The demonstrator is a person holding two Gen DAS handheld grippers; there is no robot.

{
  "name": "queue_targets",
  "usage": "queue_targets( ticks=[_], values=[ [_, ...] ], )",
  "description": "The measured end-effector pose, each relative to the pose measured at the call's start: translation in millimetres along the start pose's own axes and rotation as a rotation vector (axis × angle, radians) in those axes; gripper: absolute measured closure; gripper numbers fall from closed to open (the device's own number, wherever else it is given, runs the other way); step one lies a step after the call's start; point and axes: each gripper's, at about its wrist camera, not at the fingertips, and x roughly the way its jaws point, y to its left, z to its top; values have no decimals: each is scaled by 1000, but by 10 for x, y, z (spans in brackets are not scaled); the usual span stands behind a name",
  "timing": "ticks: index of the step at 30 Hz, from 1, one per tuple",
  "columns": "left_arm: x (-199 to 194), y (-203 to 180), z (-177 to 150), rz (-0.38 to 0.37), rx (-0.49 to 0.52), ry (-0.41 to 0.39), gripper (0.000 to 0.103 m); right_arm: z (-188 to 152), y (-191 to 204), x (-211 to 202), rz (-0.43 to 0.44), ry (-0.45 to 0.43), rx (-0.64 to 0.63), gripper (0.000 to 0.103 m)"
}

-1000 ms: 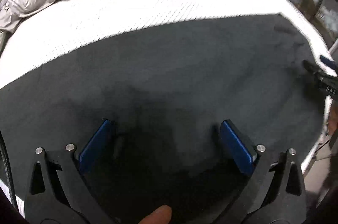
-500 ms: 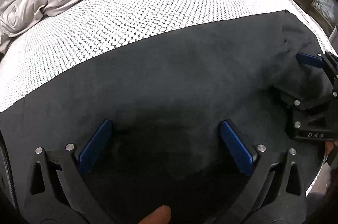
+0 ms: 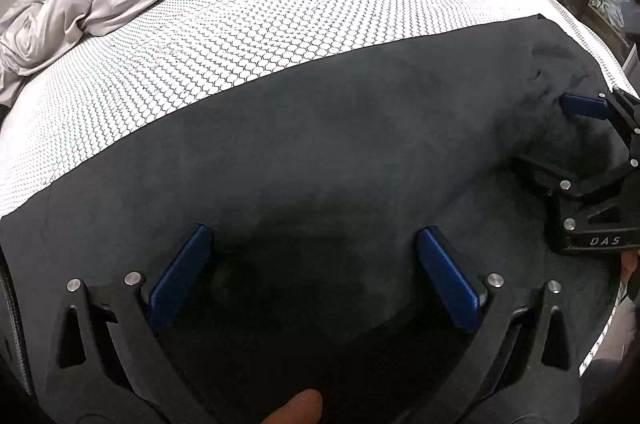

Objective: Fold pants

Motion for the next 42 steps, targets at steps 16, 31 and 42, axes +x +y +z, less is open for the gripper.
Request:
queue_targets(
  ticks=[16,31,42],
  values=[
    [-214,117,261,1,-54,-60,1,-157,-886,-336,-182,-91,220,1],
    [139,262,353,21,-129,26,0,113,-1082,215,-338,15,273,2],
    [-2,134,420,-7,-106,-10,1,405,-921,-267,-53,-187,314,27]
  ],
)
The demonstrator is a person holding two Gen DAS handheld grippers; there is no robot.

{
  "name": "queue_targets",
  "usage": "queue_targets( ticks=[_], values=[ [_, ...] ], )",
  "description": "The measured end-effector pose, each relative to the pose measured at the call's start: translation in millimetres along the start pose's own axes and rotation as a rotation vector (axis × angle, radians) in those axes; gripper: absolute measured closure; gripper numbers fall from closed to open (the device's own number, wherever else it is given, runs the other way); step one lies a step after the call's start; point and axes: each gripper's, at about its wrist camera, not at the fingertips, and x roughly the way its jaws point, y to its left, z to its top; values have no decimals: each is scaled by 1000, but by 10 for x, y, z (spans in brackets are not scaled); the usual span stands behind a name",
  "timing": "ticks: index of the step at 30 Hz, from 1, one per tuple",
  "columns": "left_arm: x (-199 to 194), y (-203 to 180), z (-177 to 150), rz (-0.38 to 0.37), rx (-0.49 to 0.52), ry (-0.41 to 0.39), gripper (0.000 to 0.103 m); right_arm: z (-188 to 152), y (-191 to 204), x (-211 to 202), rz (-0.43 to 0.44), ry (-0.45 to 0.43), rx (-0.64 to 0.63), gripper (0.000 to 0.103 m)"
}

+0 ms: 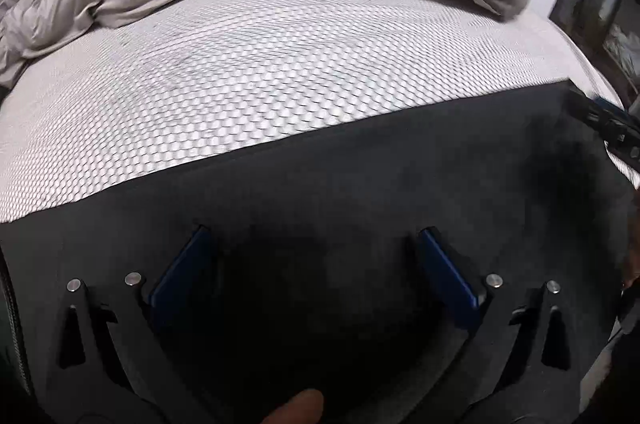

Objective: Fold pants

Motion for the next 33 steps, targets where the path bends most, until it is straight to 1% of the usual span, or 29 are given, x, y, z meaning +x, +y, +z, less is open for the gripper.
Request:
queue_targets(
  ticks=[1,2,3,4,5,6,7,8,9,10,11,13,15,17,18,20,21,22,23,24,25,26,27,28,30,31,32,33],
  values=[
    [35,-48,-17,21,16,12,1,7,169,70,46,16,-52,31],
    [60,-70,-35,34,22,21,1,13,296,165,61,31,-101,44],
    [79,-74,-51,34,22,25,0,-69,489,251,38,68,-166,56],
    [88,-58,-59,22,16,27,0,-84,511,388,-1,108,-198,58],
    [92,-22,-55,18,11,30,0,-133,446,502,-63,137,-217,58],
    [82,0,-58,21,5,30,0,-140,298,621,-175,145,-202,58],
    [74,40,-69,22,-3,31,0,-131,149,661,-246,146,-160,59],
    [69,69,-82,19,-9,31,0,-109,-92,671,-311,144,-75,58],
    [67,109,-86,14,-16,31,0,-90,-219,668,-321,145,-22,59],
    [69,164,-71,10,-21,31,0,-82,-374,642,-285,147,46,60],
    [55,174,-64,7,-25,27,0,-74,-417,611,-259,141,67,60],
    [12,181,-38,0,-29,6,1,-53,-355,494,-248,137,40,60],
    [-19,117,17,-11,-20,-20,1,-57,-143,250,-118,103,10,59],
    [41,106,103,-16,-23,-11,1,-106,158,18,59,80,-44,58],
    [83,113,132,-18,-24,-1,1,-129,260,-14,125,82,-74,55],
    [172,198,152,28,-42,22,0,-211,410,41,225,115,-112,49],
    [169,282,137,38,-59,22,0,-313,483,84,248,141,-116,49],
    [153,352,120,41,-70,22,0,-407,518,165,241,189,-121,49],
    [120,476,90,67,-80,24,0,-531,531,205,204,211,-128,49],
    [87,585,61,101,-83,21,0,-540,502,265,162,210,-149,49],
    [40,780,18,164,-89,16,0,-548,487,257,118,198,-181,49],
    [6,950,-20,211,-104,16,0,-534,450,248,86,199,-193,42],
    [-49,1208,-70,251,-141,15,0,-558,433,205,53,205,-192,34],
    [-104,1451,-127,261,-190,11,0,-626,333,169,35,212,-178,30],
    [-225,1952,-272,289,-299,0,1,-605,181,223,50,219,-143,29],
    [-289,2127,-346,274,-337,-15,1,-620,253,228,54,216,-139,29],
    [-360,2233,-401,259,-364,-30,9,-621,269,221,51,211,-143,29],
    [-438,2289,-450,239,-380,-46,19,-608,312,198,41,201,-156,29]
  ],
)
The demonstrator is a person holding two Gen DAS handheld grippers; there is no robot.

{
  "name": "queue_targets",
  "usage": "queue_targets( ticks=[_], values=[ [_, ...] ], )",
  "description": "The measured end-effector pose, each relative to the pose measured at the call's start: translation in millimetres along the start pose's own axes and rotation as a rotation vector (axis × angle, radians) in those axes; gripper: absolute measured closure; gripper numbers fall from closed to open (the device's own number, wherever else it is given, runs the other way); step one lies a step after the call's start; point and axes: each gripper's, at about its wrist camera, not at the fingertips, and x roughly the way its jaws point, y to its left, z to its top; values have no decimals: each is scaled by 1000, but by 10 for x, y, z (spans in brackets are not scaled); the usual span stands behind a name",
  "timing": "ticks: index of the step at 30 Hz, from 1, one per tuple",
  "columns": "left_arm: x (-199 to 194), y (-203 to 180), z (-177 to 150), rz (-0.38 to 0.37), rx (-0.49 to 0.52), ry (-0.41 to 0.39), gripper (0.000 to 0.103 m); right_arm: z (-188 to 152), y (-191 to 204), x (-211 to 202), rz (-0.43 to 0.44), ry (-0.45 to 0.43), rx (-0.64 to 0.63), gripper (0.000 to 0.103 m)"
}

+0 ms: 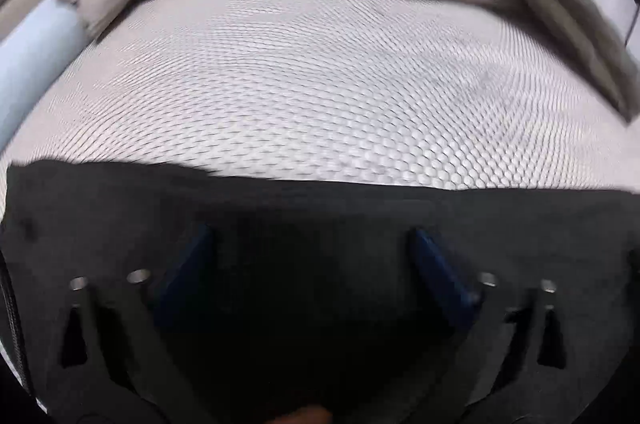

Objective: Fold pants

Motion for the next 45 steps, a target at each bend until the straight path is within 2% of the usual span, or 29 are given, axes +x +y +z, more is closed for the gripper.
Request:
queue_targets(
  ticks=[2,4,5,7,9,12,14,15,17,18,21,23,24,26,28,29,30,32,33,35,37,39,40,41,43,44,45],
  values=[
    [-168,37,-41,-57,22,-11,29,-42,105,-108,0,-23,-26,30],
    [-341,29,-47,-124,86,-47,36,-23,200,-231,59,-63,-46,30],
    [-417,31,-41,-120,108,-71,36,-19,296,-304,98,-82,-54,30],
    [-497,141,-17,-55,159,-116,36,-29,450,-358,153,-92,-83,30],
    [-439,393,7,45,164,-106,38,-81,587,-363,179,-75,-118,30],
    [-294,969,-11,142,69,-44,48,-187,717,-249,142,-18,-200,30],
    [-247,1411,-23,212,-1,-50,49,-262,739,-234,123,-13,-231,30],
    [-235,1646,-26,249,-51,-57,55,-269,764,-228,125,-12,-229,30],
    [-273,1943,-56,164,-155,-59,76,-281,729,-230,114,-7,-223,30],
    [-334,2014,-75,134,-189,-69,81,-233,767,-160,114,-7,-219,30],
    [-611,2023,-141,27,-205,-106,80,-200,753,-167,114,-13,-212,30],
    [-709,1826,-226,-58,-106,-96,80,-176,798,-190,140,-28,-213,30],
    [-684,1753,-246,-77,-58,-79,80,-184,823,-242,167,-40,-220,30],
    [-528,1664,-304,-40,18,-33,80,-202,910,-324,209,-61,-241,30],
    [-428,1717,-383,29,25,-10,80,-224,999,-358,237,-64,-271,30],
    [-451,1751,-386,39,15,-15,80,-236,1029,-343,233,-59,-288,30],
    [-509,1819,-385,86,3,-24,80,-251,1053,-334,212,-53,-301,30],
    [-559,1939,-352,135,-13,-49,80,-276,1046,-277,150,-36,-320,30],
    [-613,1941,-342,120,-25,-58,80,-240,1004,-252,140,-31,-315,30],
    [-765,1918,-455,42,-19,-75,79,-234,940,-278,154,-35,-292,30],
    [-716,1829,-518,-14,40,-40,76,-234,924,-330,165,-51,-289,30],
    [-587,1833,-577,64,36,-10,76,-255,949,-384,191,-68,-293,30],
    [-578,1908,-637,82,-6,-9,77,-279,975,-411,204,-71,-292,30],
    [-612,1947,-637,75,-41,-14,77,-286,1011,-427,217,-74,-293,30],
    [-775,1916,-611,114,-84,-47,77,-298,1120,-450,219,-78,-315,30],
    [-846,1848,-619,116,-76,-72,77,-298,1182,-463,222,-80,-330,30],
    [-951,1724,-632,89,-52,-106,76,-325,1228,-491,230,-82,-338,30]
  ],
)
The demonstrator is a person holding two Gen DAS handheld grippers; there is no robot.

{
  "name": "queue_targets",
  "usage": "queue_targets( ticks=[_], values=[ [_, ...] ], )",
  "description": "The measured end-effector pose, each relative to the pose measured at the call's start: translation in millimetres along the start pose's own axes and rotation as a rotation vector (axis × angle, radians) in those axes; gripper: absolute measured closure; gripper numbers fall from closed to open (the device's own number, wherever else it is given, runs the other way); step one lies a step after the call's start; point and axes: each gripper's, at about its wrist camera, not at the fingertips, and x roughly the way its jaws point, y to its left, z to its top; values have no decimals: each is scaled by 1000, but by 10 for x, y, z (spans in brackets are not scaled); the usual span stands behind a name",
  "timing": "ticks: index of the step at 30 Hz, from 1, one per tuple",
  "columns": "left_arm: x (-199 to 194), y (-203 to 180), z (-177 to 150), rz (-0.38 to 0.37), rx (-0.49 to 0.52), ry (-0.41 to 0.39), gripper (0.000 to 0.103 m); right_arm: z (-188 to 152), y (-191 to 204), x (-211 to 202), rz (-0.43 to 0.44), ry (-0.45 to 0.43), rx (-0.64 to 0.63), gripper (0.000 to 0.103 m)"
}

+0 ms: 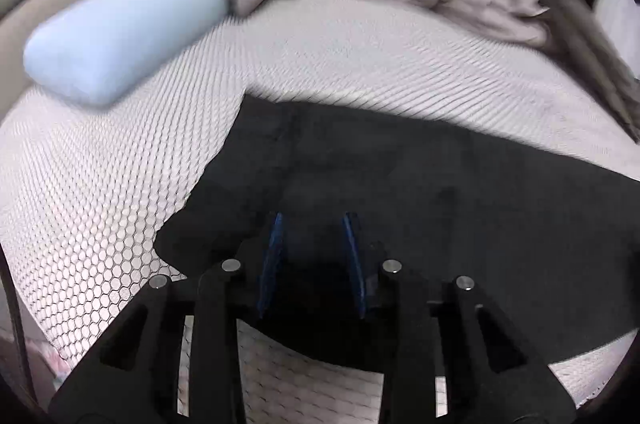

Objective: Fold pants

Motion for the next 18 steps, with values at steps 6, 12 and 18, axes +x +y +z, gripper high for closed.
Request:
queue_targets(
  ticks=[6,12,18],
  values=[
    [-274,-1266,-385,-305,165,19,50,56,413,18,114,-15,-60,30],
    [-297,-2246,-965,-358,394,103,41,-193,486,6,110,18,-153,30],
    [-198,-2128,-980,-285,384,82,13,-830,-406,-308,-69,39,-58,20]
  ],
)
